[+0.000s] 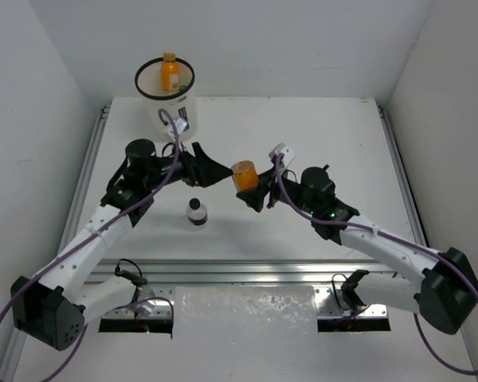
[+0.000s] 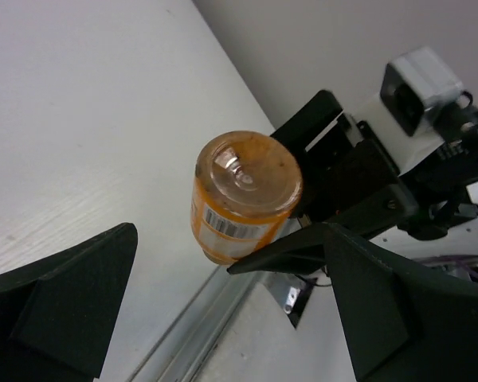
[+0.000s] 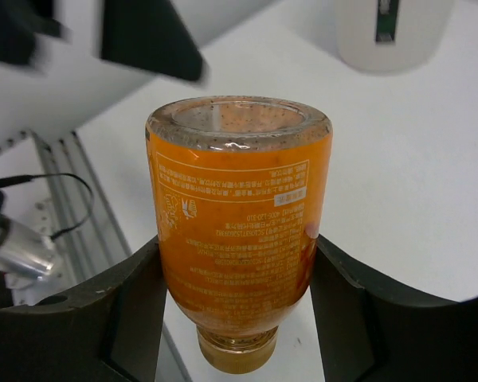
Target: Put the plastic bottles in the bin
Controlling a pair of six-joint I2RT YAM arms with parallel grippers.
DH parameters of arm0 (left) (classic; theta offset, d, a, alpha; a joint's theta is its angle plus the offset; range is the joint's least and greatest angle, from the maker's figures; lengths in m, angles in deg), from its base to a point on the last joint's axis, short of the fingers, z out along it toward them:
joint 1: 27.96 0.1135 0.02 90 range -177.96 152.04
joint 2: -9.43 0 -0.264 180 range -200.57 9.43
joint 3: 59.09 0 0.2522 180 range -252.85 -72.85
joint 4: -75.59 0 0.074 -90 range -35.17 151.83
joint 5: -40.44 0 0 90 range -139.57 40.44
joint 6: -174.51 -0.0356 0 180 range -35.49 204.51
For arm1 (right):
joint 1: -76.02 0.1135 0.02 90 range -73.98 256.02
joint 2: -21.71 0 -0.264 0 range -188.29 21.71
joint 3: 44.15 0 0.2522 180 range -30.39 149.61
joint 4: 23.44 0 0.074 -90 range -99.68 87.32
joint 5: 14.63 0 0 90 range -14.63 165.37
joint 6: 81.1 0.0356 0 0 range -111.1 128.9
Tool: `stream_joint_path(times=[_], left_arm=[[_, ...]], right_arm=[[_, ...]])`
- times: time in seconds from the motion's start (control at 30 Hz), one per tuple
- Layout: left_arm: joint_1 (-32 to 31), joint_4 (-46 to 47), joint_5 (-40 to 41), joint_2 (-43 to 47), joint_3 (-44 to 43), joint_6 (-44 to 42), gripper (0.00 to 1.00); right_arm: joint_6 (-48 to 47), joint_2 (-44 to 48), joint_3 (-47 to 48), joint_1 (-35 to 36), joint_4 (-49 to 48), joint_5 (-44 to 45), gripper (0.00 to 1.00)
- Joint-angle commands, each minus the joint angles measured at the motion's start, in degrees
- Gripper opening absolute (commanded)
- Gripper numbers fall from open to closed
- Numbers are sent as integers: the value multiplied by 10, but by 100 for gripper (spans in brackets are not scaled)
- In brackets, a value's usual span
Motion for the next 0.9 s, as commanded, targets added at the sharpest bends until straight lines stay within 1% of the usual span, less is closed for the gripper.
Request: stream_joint_path(times=[0.0,0.03,0.13,0.23,0.3,0.33,0.37,0.4,0.43,0.47,0.5,0.53,0.57,0.6,0.63,0.67,0.7,0.73,0.77,0.8,0.83,0.87], left_arm=[[-45,101,-36,-18,-32,37,100],[-70,101,-30,-29,-38,37,100],[-114,92,-6,-50,-57,33,100],[-146,115,-3,-70,-60,37,100],[-159,128,3,-88,-65,38,91],[-169,129,6,-96,-69,37,83],[-171,129,7,-104,-81,35,45],[-172,125,10,-115,-86,35,23],[-172,123,29,-117,-96,35,7],[-172,117,42,-117,-102,34,0],[-171,94,84,-116,-118,26,0],[-169,72,122,-115,-134,19,0],[-167,-4,169,-116,-155,5,0],[-158,-45,285,-120,-179,-4,0],[-148,-81,345,-127,-238,-9,0],[-132,-146,401,-136,-270,-11,0],[-89,-168,474,-157,-324,-11,0],[-61,-183,498,-169,-347,-10,0],[-33,-204,513,-196,-371,-8,0],[17,-208,532,-213,-417,-10,0],[35,-213,553,-230,-442,-12,0],[66,-222,567,-268,-468,-16,0]], right_arm=[[-17,45,7,4,-28,-62,20],[-17,56,10,4,-19,-67,20],[-12,92,20,4,-1,-86,21],[-11,102,39,5,22,-99,22],[-11,100,49,4,27,-110,22],[-7,99,51,5,26,-115,23],[-7,100,53,5,25,-120,24],[-6,100,53,5,24,-119,27],[-3,105,49,5,25,-112,49],[1,109,46,5,24,-79,75],[2,119,39,5,31,-62,99],[-2,126,39,4,44,2,99],[-2,131,40,4,87,50,99],[10,138,42,4,115,110,99],[22,149,48,4,147,166,99],[37,152,51,4,181,234,99],[81,153,54,4,259,351,99],[98,157,53,1,292,387,99],[102,160,47,-1,319,398,99],[97,165,39,-1,322,385,99],[100,171,18,-2,324,373,99],[103,182,7,-2,320,362,99]])
